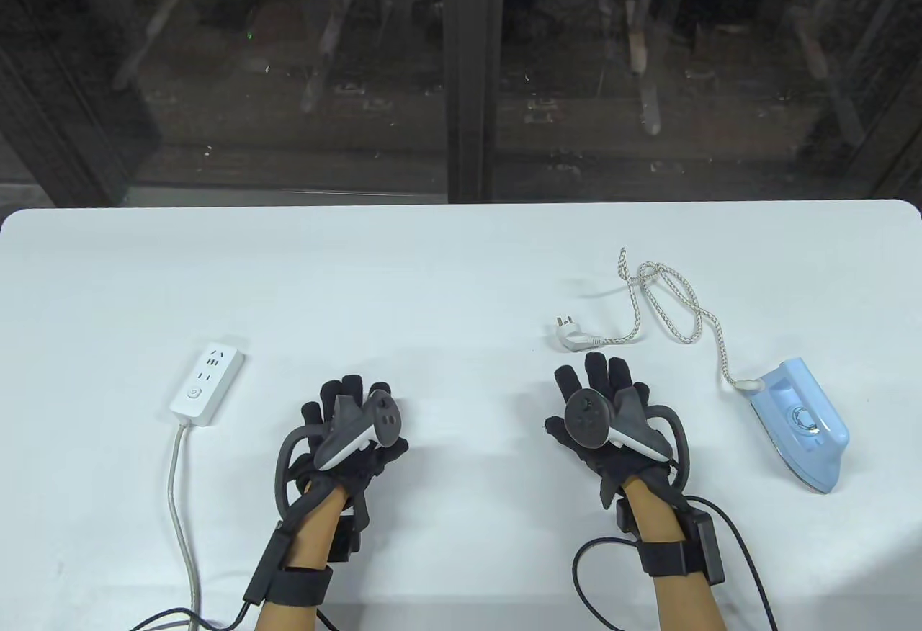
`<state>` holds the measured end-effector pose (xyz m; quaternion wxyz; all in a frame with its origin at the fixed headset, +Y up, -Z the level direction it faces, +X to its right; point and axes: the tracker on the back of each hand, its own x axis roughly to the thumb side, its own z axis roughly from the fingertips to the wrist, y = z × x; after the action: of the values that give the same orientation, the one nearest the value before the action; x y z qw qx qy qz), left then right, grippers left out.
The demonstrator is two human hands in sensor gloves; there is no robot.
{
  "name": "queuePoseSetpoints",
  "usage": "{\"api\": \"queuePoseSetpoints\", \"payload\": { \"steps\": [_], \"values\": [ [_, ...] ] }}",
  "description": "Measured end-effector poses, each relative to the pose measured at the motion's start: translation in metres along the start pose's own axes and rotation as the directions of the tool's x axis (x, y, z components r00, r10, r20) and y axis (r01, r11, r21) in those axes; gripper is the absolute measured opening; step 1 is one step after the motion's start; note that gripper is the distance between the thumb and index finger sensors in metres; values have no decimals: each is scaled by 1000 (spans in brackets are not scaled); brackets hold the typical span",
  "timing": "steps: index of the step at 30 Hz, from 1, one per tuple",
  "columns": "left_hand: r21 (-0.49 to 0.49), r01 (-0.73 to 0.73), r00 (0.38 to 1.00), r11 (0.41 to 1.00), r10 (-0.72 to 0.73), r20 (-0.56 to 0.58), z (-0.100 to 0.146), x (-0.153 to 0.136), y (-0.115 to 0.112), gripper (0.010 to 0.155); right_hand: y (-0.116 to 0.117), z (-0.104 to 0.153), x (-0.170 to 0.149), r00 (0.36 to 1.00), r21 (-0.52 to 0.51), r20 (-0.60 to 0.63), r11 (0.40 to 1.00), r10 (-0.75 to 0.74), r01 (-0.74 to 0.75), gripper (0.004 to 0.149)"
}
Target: Plug the electric iron into the power strip
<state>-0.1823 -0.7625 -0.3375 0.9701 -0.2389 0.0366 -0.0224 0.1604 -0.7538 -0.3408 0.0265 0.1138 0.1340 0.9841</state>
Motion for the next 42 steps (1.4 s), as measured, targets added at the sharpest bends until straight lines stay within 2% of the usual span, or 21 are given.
{"api": "queuePoseSetpoints", "payload": {
  "steps": [5,8,11,15,18,23,25,26,30,34,38,42],
  "values": [
    [38,-47,992,998,51,-117,-14,-43,12,82,-3,3,0,1000,-21,1,1000,0,0,74],
    [53,-76,969,996,86,-233,-25,-75,16,84,-2,2,0,1000,-17,0,1000,5,-5,74],
    [107,-67,925,992,102,-365,-37,-110,19,87,-3,3,0,1000,-18,-12,1000,17,-17,74],
    [72,-113,835,991,134,-534,-47,-150,19,93,-4,3,0,1000,-22,-20,1000,22,-22,74],
    [47,-180,773,983,171,-611,-52,-167,13,97,-3,2,-1,1000,-21,-20,1000,19,-20,74],
    [62,-208,736,976,198,-647,-55,-176,6,100,-3,3,-1,999,-14,-30,1000,28,-28,74],
    [85,-173,736,981,186,-651,-57,-175,7,97,-4,3,-1,999,-15,-32,999,35,-36,74],
    [98,-157,737,983,183,-651,-57,-173,8,90,-4,3,-1,999,-14,-33,999,37,-38,74],
    [103,-144,842,984,177,-510,-53,-151,17,82,-4,3,-1,999,-18,-33,999,37,-37,74],
    [204,-123,963,971,166,-211,-37,-106,34,81,-5,4,-3,999,-23,-34,999,30,-31,74],
    [312,-89,996,946,89,13,-11,-58,52,82,-6,5,-7,999,-26,-31,999,20,-21,73],
    [271,-80,984,959,33,175,10,-12,54,84,-6,6,-13,999,-40,-36,999,8,-9,74]
  ]
}}
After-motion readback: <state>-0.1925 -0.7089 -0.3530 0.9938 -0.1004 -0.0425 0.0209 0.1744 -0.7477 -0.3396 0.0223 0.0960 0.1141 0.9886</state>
